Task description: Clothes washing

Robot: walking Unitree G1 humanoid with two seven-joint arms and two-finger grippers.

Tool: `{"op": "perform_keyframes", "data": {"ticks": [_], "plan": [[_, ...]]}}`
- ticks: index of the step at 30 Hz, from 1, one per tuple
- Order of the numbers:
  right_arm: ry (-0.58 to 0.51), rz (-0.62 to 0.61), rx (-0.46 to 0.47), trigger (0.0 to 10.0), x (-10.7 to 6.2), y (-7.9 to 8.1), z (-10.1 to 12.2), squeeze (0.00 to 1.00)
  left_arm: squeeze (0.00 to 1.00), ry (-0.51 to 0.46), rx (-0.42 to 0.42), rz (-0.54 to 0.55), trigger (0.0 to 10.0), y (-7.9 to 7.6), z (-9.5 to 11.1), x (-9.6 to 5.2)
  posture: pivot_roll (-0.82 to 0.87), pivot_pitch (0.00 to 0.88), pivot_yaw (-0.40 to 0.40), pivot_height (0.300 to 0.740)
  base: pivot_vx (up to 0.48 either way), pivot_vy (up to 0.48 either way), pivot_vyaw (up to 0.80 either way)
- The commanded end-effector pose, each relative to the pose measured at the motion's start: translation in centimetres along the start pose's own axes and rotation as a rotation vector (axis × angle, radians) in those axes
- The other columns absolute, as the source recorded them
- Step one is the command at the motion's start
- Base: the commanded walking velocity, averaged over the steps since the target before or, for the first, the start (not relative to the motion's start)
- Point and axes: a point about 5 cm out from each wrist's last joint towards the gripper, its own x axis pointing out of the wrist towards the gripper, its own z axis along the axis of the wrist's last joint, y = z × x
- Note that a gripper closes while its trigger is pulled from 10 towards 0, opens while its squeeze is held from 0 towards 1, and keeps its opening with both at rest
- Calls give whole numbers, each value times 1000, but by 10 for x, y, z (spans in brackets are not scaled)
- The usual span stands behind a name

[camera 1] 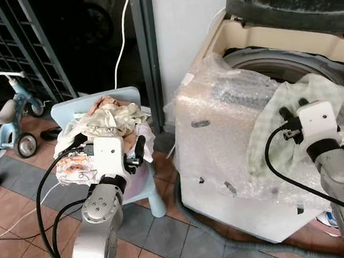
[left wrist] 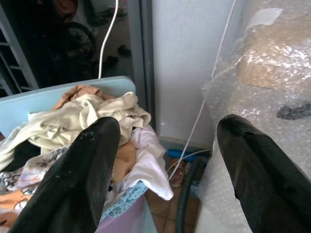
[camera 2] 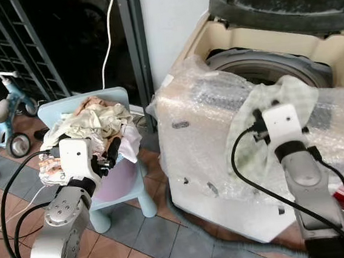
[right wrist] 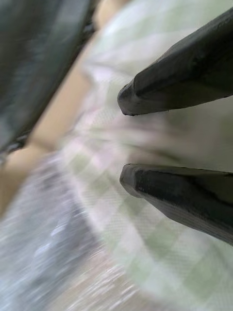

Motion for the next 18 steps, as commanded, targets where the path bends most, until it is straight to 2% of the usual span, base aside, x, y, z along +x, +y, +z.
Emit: {"op": "perform_keyframes", "data": {"ticks": [1, 5, 12, 18], "plan": [[26, -6, -19, 0, 0, 3, 2, 0, 0, -20, 8, -13, 10000, -2, 4, -1, -43, 0, 45, 740, 0, 0, 0], [76, -23, 1, 0, 9, 5, 0, 0, 0, -11, 10, -12, 10000, -2, 2, -1, -38, 0, 38, 740, 0, 0, 0], [80, 2, 74, 0, 20, 14, 9, 0, 0, 3, 14, -5, 10000, -2, 1, -2, -26, 0, 34, 740, 0, 0, 0], [123, 56, 96, 0, 34, 18, 12, 0, 0, 32, 30, -54, 10000, -11, -5, -5, -32, 0, 36, 740, 0, 0, 0]]}}
